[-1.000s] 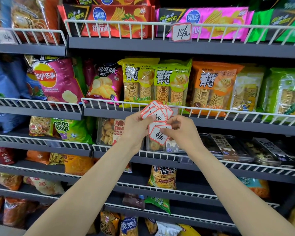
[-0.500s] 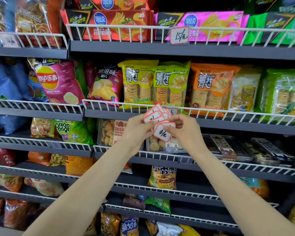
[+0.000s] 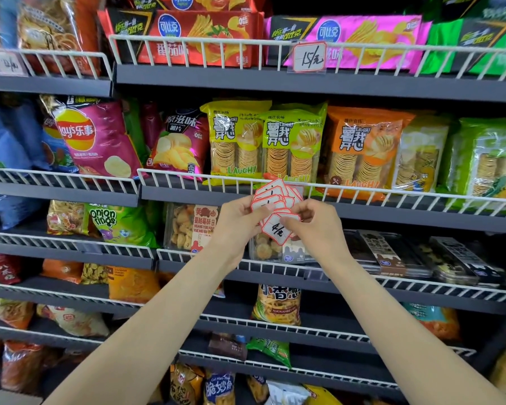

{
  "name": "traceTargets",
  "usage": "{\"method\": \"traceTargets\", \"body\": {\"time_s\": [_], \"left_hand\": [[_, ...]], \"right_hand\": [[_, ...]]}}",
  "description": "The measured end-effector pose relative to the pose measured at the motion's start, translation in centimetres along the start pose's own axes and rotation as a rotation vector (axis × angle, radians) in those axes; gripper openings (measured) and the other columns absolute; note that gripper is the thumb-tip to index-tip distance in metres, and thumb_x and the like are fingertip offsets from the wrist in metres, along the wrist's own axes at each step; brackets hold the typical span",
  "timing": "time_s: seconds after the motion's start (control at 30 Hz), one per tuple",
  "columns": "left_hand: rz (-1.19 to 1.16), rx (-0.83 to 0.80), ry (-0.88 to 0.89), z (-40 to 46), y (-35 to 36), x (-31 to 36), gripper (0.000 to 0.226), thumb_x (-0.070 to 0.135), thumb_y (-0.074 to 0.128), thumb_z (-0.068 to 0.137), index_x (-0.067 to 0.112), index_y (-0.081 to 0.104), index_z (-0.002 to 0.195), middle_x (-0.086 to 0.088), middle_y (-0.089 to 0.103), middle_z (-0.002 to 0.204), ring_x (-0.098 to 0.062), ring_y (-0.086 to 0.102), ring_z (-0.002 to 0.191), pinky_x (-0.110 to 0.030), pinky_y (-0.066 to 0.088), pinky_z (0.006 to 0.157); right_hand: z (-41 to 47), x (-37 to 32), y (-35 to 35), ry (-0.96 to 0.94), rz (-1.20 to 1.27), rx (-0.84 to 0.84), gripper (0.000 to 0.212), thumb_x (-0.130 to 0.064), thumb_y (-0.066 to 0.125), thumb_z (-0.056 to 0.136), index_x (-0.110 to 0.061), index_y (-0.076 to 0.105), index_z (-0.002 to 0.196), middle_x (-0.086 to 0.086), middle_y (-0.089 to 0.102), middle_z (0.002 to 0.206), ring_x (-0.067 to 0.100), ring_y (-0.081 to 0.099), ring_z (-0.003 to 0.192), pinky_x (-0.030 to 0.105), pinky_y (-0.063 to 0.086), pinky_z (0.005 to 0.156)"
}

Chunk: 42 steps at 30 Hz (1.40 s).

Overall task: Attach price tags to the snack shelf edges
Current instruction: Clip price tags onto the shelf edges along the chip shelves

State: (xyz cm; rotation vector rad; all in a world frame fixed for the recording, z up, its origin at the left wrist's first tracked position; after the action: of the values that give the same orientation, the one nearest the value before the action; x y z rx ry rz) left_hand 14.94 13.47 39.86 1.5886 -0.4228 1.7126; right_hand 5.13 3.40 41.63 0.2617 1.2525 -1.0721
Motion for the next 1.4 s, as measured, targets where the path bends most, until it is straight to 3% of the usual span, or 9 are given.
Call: {"method": "traceTargets", "body": {"time_s": [0.17,0.27,0.37,0.47,0.57,0.67,0.93,1.2,1.4], "left_hand": [[0.088,-0.02,0.095,0.1,0.3,0.3,0.022,0.007,0.068,0.081,0.008,0.068,0.103,-0.011,0.072,0.101,-0.021,0.068,0.094,-0.032,0.055,0.085],[0.134,0.04,0.126,0.4,-0.4,0.3,0.023,0.001,0.065,0.082,0.008,0.068,0.104,-0.01,0.072,0.098,-0.017,0.068,0.089,-0.029,0.056,0.084],[0.076,0.04,0.067,0.7,-0.8,-0.3,0.02,-0.002,0.061,0.085,0.008,0.067,0.1,-0.01,0.07,0.096,-0.016,0.068,0.084,-0.026,0.058,0.077],[0.017,-0.002,-0.04,0.8,-1.4,-1.5,0.016,-0.002,0.059,0.085,0.009,0.066,0.094,-0.007,0.072,0.091,-0.017,0.068,0.084,-0.026,0.058,0.072],[-0.014,-0.049,-0.093,0.6,-1.5,-2.4,0.017,-0.002,0.058,0.085,0.01,0.066,0.095,-0.002,0.074,0.086,-0.013,0.07,0.081,-0.023,0.057,0.067],[-0.05,-0.075,-0.112,0.3,-1.3,-2.9,0.017,-0.004,0.057,0.086,0.006,0.065,0.097,-0.003,0.074,0.087,-0.013,0.071,0.079,-0.023,0.058,0.069],[-0.063,-0.06,-0.131,-0.1,-2.1,-3.4,0.017,-0.003,0.057,0.085,0.005,0.066,0.097,-0.004,0.074,0.086,-0.014,0.071,0.078,-0.023,0.058,0.066],[0.015,-0.129,-0.172,-0.1,-0.8,-3.9,0.016,-0.006,0.059,0.083,0.007,0.065,0.091,-0.002,0.075,0.081,-0.013,0.071,0.076,-0.026,0.059,0.07],[0.074,-0.072,-0.168,-0.2,-1.8,-4.3,0.02,-0.004,0.061,0.083,0.004,0.063,0.101,-0.008,0.072,0.094,-0.016,0.07,0.083,-0.028,0.058,0.076]], "right_hand": [[0.4,0.8,0.4,0.068,0.098,0.04,0.01,-0.015,0.071,0.078,-0.01,0.063,0.076,0.009,0.068,0.078,0.024,0.067,0.073,0.047,0.057,0.071],[0.4,0.8,1.0,0.072,0.123,0.008,0.017,-0.023,0.074,0.076,-0.01,0.063,0.074,0.008,0.068,0.079,0.024,0.066,0.074,0.048,0.056,0.073],[0.3,0.6,0.8,0.067,0.133,-0.012,0.019,-0.028,0.07,0.081,-0.011,0.062,0.08,0.004,0.065,0.079,0.021,0.064,0.073,0.043,0.056,0.074],[0.6,0.8,-0.5,0.061,0.093,-0.004,0.016,-0.035,0.059,0.089,-0.019,0.06,0.089,-0.001,0.065,0.09,0.018,0.064,0.086,0.038,0.054,0.078],[0.7,1.2,-0.4,0.089,0.135,-0.142,0.011,-0.016,0.058,0.091,-0.012,0.065,0.099,0.002,0.07,0.087,0.014,0.068,0.08,0.031,0.057,0.073],[0.4,1.2,0.0,0.108,0.231,-0.238,0.01,-0.002,0.058,0.089,-0.004,0.068,0.093,0.002,0.072,0.069,0.013,0.069,0.063,0.02,0.057,0.062],[1.0,2.2,-2.6,0.101,0.271,-0.13,0.012,-0.001,0.066,0.082,-0.004,0.069,0.093,0.012,0.073,0.077,0.015,0.069,0.066,0.027,0.057,0.069],[0.8,1.7,-2.0,0.074,0.244,-0.19,0.019,0.002,0.068,0.08,-0.014,0.068,0.09,0.001,0.074,0.074,0.017,0.07,0.071,0.032,0.057,0.073],[0.3,1.5,-1.8,0.066,0.237,-0.207,0.013,-0.002,0.068,0.081,-0.014,0.068,0.084,-0.001,0.074,0.076,0.014,0.07,0.073,0.024,0.057,0.069]]}}
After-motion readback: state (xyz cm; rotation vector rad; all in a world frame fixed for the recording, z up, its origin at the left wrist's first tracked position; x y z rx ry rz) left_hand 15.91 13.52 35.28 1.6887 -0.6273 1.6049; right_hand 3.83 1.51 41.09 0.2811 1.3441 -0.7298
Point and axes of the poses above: each hand's wrist, its own z-axis towards the middle knuckle, its own y-axis out of the palm, x = y × z, the point moved 10 cm from there along z, towards the middle knuckle
